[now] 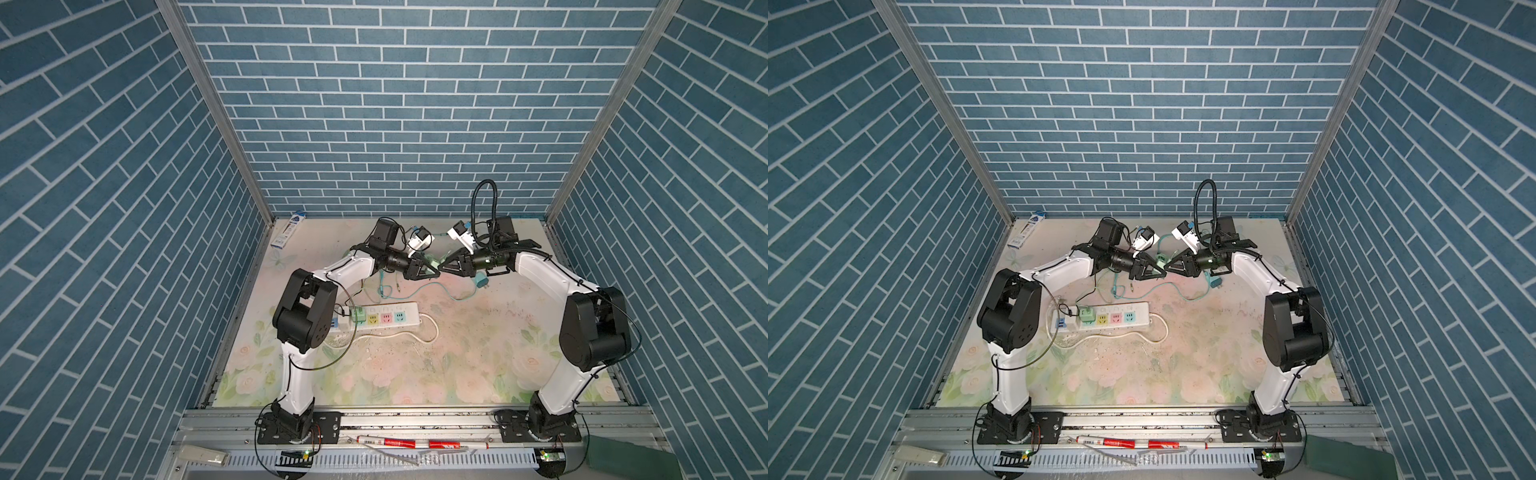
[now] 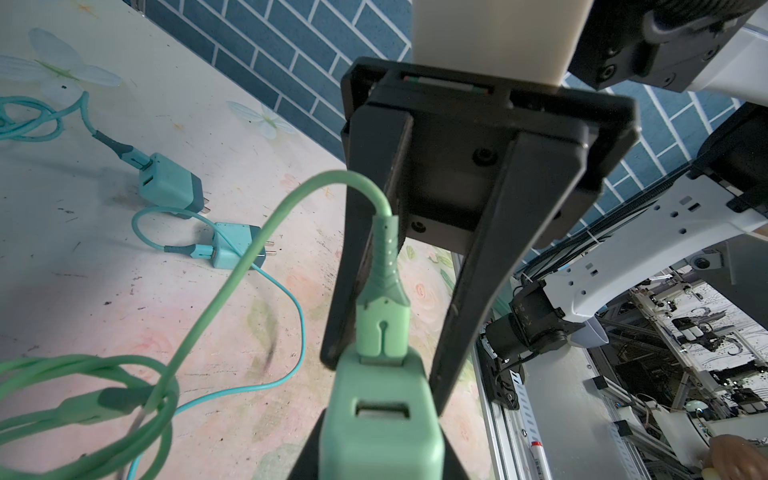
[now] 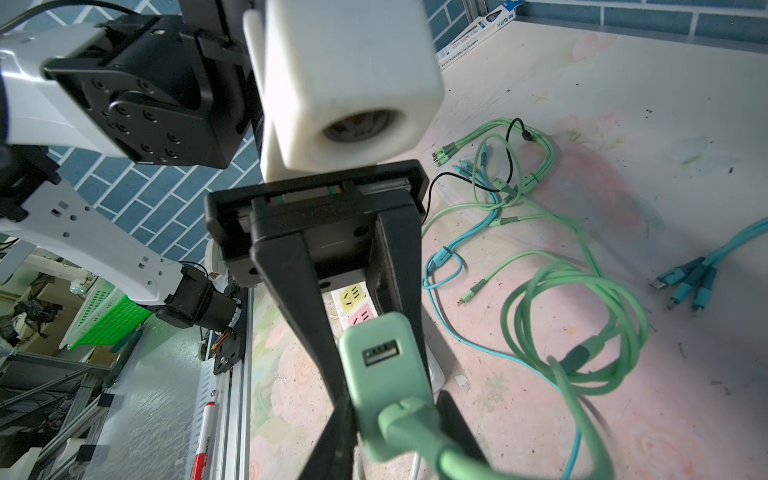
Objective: Insert the plug
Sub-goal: 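Close the right gripper on the charger held by the left gripper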
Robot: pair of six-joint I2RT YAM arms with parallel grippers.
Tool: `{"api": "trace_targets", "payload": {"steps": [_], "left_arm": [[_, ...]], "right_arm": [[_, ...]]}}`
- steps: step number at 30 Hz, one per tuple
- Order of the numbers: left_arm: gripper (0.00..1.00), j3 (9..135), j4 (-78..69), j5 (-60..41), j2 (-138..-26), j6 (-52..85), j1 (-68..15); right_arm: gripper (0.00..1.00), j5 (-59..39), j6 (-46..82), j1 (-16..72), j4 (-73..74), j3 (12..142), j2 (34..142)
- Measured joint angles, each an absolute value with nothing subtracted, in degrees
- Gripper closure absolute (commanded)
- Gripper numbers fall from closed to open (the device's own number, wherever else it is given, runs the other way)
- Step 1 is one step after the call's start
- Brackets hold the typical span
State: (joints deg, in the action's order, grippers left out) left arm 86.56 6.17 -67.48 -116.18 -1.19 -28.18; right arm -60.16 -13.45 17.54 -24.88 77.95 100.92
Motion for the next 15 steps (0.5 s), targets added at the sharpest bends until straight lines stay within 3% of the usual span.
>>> {"api": "trace_targets", "payload": {"steps": [5,9,13,15], "left_arm": [[0.79,87.0,6.2,-67.1,-116.9,-0.9,-28.9],[0.79,87.3,6.3,-67.7,-117.4,-0.6,-29.1],[0.78,87.3,6.4,-68.8,-117.4,-0.5,-28.8],[0.73,87.4,6.4,-68.8,-117.4,-0.4,-28.8]], "right_arm": [[0.63,-59.7,-12.3,17.6,-24.7,78.0,100.9],[0.73,-59.6,-13.2,17.6,-24.8,78.0,100.9],[0.76,-60.3,-14.3,17.6,-24.4,78.0,100.9],[0.79,-60.3,-14.4,17.6,-24.4,78.0,100.9]]}}
